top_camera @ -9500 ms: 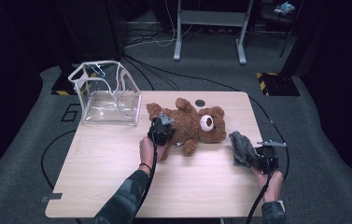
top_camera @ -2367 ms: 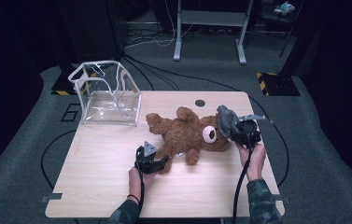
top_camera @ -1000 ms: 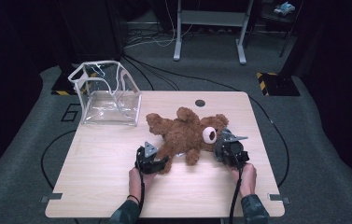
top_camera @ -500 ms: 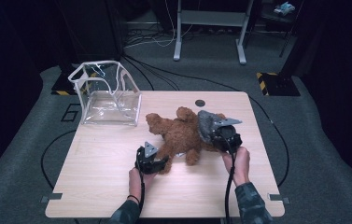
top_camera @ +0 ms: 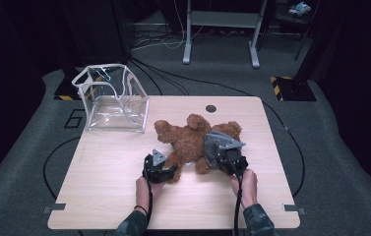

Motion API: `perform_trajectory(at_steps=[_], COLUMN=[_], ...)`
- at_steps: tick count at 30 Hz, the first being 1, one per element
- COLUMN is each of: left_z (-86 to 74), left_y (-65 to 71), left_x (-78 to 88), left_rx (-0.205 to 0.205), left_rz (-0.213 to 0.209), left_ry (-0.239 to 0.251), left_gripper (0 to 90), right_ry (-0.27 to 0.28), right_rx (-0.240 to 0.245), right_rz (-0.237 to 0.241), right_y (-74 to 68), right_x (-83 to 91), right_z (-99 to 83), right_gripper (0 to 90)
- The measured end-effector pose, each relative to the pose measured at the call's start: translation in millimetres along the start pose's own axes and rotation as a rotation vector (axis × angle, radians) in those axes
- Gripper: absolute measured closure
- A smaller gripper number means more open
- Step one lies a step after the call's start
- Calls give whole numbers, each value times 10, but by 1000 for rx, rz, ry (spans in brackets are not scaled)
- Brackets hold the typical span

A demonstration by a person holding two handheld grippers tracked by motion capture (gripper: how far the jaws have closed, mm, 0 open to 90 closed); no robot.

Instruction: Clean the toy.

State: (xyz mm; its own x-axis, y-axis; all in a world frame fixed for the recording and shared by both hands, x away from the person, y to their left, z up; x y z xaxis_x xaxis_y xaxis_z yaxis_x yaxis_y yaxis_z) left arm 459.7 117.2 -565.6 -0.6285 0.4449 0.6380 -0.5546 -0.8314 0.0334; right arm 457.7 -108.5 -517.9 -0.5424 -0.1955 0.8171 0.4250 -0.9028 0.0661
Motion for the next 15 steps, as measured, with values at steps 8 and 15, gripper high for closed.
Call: perform_trajectory(at_steps=[8,15], left_z=[0,0], left_y=[1,0], left_x=[1,2], left_rx=[-1,-1], left_rz=[-1,1], left_ry=[0,1], left_gripper=[430,430], right_ry=[-82,-29], right_rx=[-60,-70], right_rz=[-2,-2], right_y=[255,318], right_x=[-294,65], right_z=[-275,-165], right_gripper=[750,749])
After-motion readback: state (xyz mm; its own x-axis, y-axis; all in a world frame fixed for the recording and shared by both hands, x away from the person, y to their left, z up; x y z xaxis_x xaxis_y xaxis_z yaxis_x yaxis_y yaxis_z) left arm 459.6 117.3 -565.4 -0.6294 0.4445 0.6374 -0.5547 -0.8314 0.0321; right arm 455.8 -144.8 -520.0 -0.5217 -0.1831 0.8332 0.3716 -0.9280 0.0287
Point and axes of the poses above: each handheld gripper's, and its own axes: x roughly backward along the jaws, z roughly out of its top, y roughly to its right, the point moved 7 cm from there along -x, roughly forward along the jaws, and after that the axes turned 5 degrees about -y, right-handed, at the moved point
